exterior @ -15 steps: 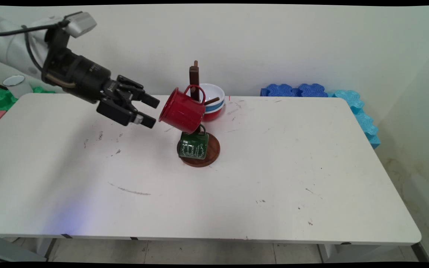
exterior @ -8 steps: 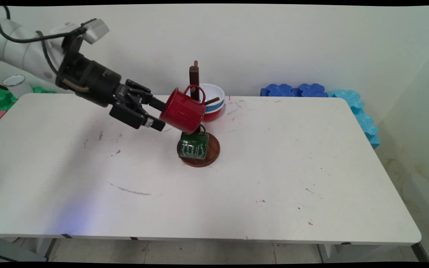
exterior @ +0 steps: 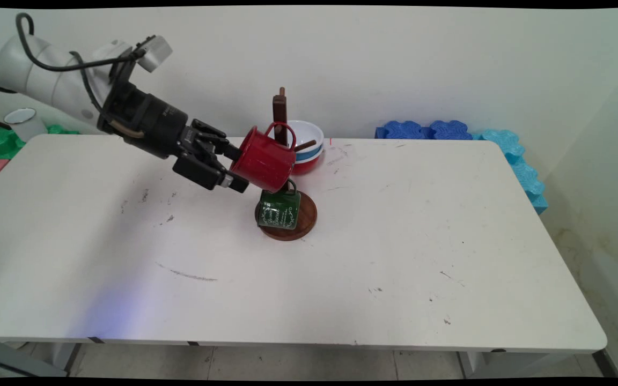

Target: Pick up the red mug from the rack

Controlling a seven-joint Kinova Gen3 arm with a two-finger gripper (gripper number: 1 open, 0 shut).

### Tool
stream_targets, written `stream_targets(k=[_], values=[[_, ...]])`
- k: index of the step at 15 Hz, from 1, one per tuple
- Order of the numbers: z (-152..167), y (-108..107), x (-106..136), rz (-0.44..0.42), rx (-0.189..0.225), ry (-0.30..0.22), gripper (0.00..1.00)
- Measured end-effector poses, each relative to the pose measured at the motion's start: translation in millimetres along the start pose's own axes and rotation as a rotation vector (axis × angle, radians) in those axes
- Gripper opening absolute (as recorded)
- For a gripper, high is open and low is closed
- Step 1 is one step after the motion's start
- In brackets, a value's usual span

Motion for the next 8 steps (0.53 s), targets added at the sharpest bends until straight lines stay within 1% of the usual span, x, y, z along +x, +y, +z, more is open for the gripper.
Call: stream_targets(k=[7,8], values=[[9.0,-2.7,1.1,0.004,0.012,-0.009,1.00],[10.1,-3.3,1.3,0.004,0.015,-0.009,0.00]])
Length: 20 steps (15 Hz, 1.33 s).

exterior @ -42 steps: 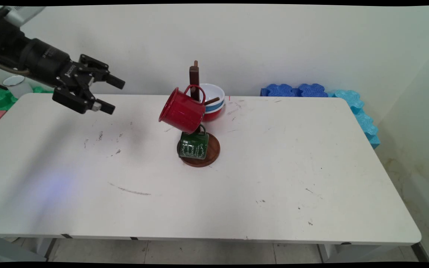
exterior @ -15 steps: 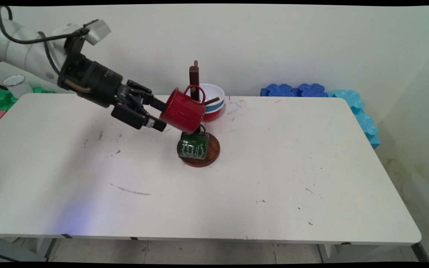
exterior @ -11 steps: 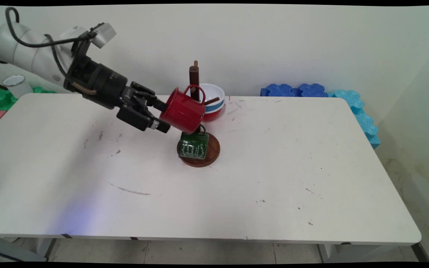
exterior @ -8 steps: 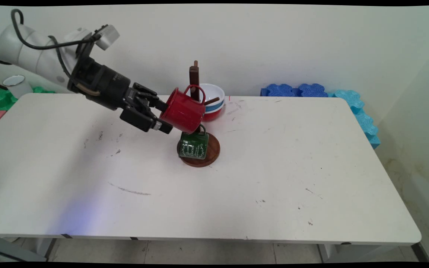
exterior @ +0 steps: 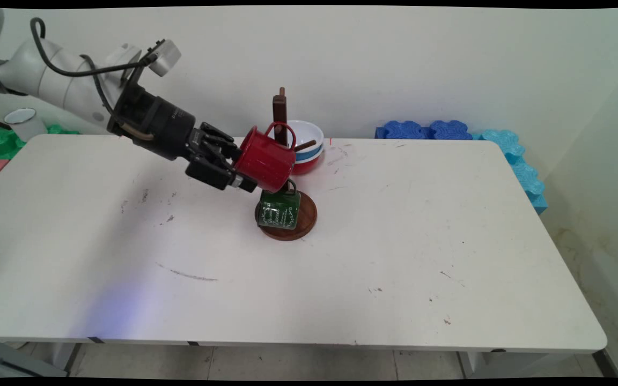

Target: Pick up the red mug from the rack, then place the picked object on the table

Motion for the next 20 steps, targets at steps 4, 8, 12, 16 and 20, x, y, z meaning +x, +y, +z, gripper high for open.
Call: stream_targets(k=[4,8,12,16,20], values=[[3,-2,1,-0.001,0.010,0.001,0.00],[4,-4,3,-0.004,0.020,0.002,0.00],[5,-6,5,-0.008,0.027,0.004,0.00],[4,-7,8,-0.004,0.031,0.007,0.00],[0,-7,11,0.018,0.030,0.007,0.00]])
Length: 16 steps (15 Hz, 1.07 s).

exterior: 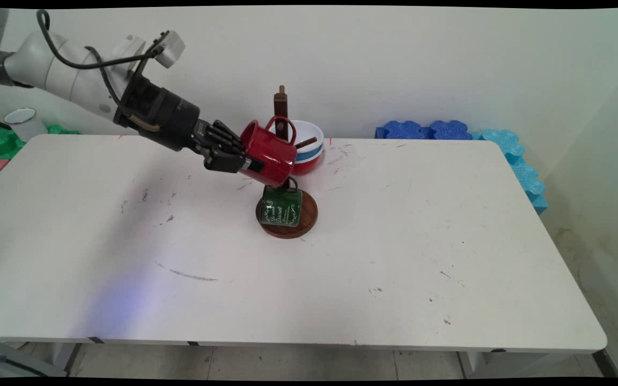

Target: Place the picked object on the table

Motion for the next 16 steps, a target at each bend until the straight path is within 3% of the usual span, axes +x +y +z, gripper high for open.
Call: stream_targets(k=[16], values=[[-19,21,6,0.165,-0.028,0.003,0.00]])
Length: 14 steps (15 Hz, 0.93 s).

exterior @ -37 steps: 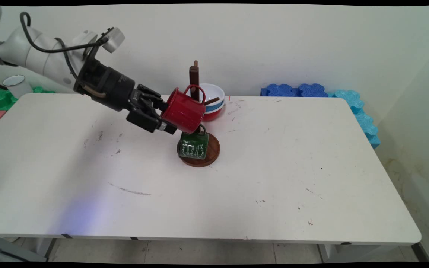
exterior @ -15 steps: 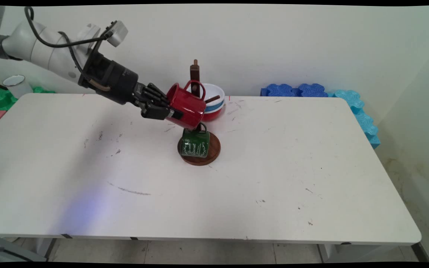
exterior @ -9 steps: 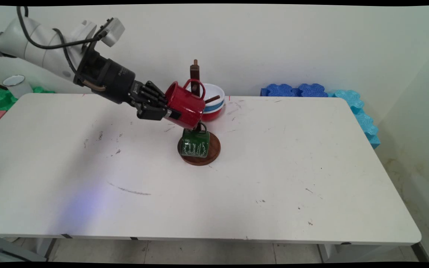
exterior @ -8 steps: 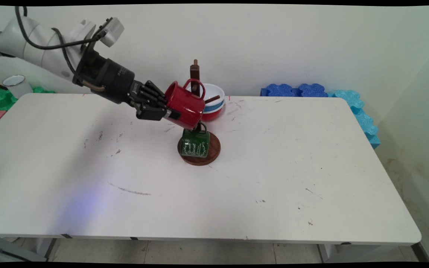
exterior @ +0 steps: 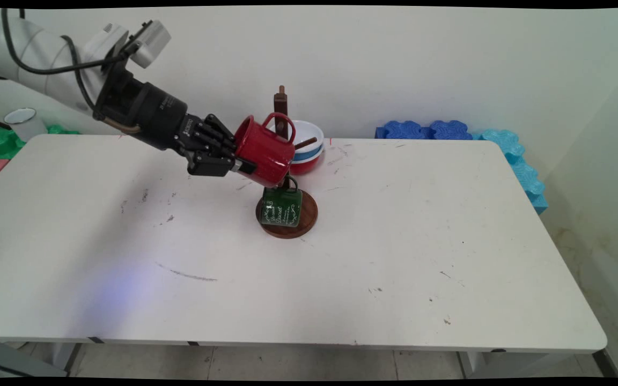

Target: Place the picked object on the table

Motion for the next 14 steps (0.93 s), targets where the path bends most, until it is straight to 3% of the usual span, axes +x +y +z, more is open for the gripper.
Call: stream_targets(k=[9,14], values=[[-14,18,2,0.052,-0.011,0.001,0.00],[-27,22,-4,0.075,0.013,-0.019,0.00]])
